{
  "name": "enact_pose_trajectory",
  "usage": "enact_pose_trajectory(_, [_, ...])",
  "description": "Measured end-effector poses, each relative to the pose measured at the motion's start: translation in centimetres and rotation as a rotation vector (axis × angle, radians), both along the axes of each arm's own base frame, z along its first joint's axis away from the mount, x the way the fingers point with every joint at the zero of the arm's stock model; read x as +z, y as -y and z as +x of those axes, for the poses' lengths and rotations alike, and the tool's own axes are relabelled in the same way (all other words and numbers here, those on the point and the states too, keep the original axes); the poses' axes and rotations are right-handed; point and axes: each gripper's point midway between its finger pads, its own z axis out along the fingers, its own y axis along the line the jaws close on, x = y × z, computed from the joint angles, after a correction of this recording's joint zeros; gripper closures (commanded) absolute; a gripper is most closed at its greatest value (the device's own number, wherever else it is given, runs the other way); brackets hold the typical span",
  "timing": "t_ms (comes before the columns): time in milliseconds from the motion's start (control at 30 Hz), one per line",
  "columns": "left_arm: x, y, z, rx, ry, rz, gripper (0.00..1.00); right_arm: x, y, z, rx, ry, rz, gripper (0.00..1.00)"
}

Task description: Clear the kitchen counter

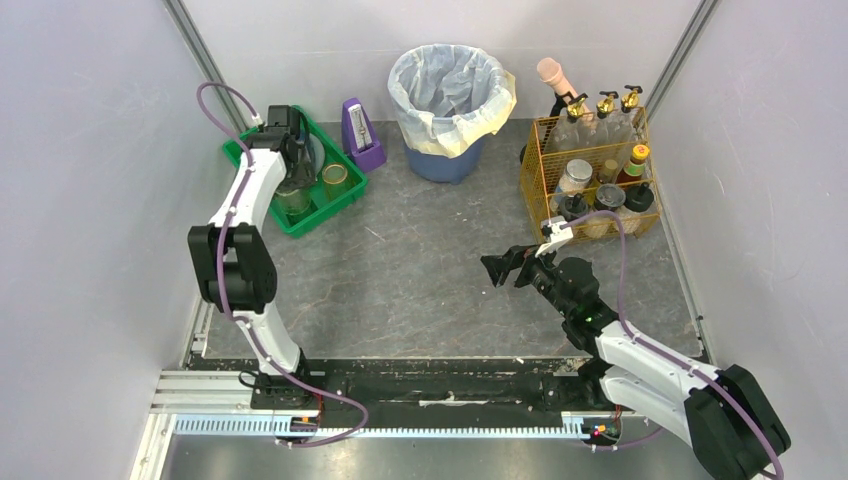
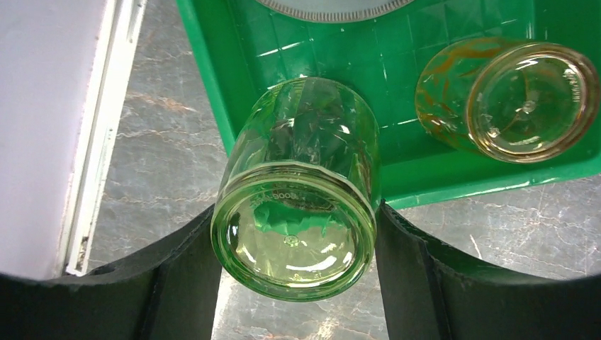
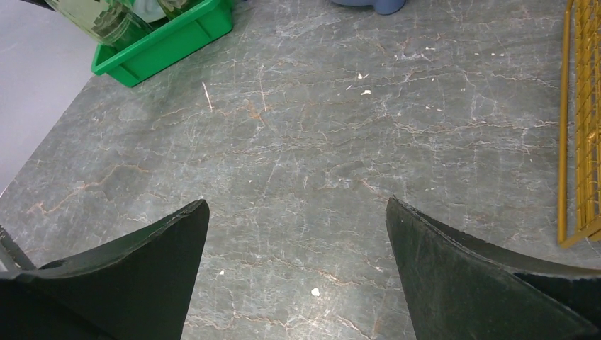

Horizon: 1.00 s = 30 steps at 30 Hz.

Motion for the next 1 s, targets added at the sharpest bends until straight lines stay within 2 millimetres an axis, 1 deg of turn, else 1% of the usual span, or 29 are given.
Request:
enact_pose_trajectory(67, [-1.1,-0.4,0.1,0.007,-0.024,-0.028,0.54,-0.1,0.0,0.0,-0.003,0.001,-0.004,0.02])
enact_pose_trajectory(100, [-1.7,-0.6,0.1,0.009,-0.036,-0.047,0.50,-0.1,0.0,0.0,-0.004,0.000,-0.005,0.02])
enact_pose_trajectory(233, [-3.6,-1.3,0.3,0.021,-0.069,-0.109,0.25,-0.2,-0.1,-0.1,0.001,0.001,-0.014,0.02])
enact_pose_trajectory(333, [-4.2,-1.6,0.3,0.026,-0.079,-0.127,0.10,-0.3,-0.2,-0.1,0.005,0.001,-0.018,0.02])
enact_pose_trajectory(367, [-4.2,-1.7,0.3,0.027,-0.079,-0.126,0.01,-0.3,-0.3,-0.2,0.008,0.001,-0.019,0.02])
enact_pose_trajectory(500, [-4.0,-1.6,0.4,0.019,-0.072,-0.122,0.00,-0.5,-0.3,-0.2,0.010,-0.003,-0.027,0.02])
enact_pose_trajectory(633, [-3.8,-1.4,0.1,0.015,-0.065,-0.127,0.00,-0.6,-0.2,-0.1,0.003,-0.001,-0.034,0.02])
enact_pose_trajectory(700, [-3.3,-1.4,-0.2,0.013,-0.052,-0.129,0.00,-0.6,0.0,-0.1,-0.004,0.000,-0.039,0.02])
enact_pose_trajectory(767, [-2.4,-1.3,-0.7,0.011,-0.026,-0.128,0.00,-0.7,0.1,0.0,-0.010,0.000,-0.045,0.02])
enact_pose_trajectory(867, [-0.1,-1.1,-1.8,0.006,0.029,-0.119,0.00,-0.4,0.3,-0.2,-0.010,0.007,-0.045,0.02])
enact_pose_trajectory(933, [2.5,-0.9,-2.4,-0.001,0.093,-0.097,0.00,0.3,0.4,-0.3,-0.012,0.023,-0.035,0.02])
enact_pose_trajectory(1000, [5.7,0.3,-3.0,-0.031,0.182,-0.076,0.00,1.3,0.5,-0.4,-0.018,0.052,-0.020,0.02])
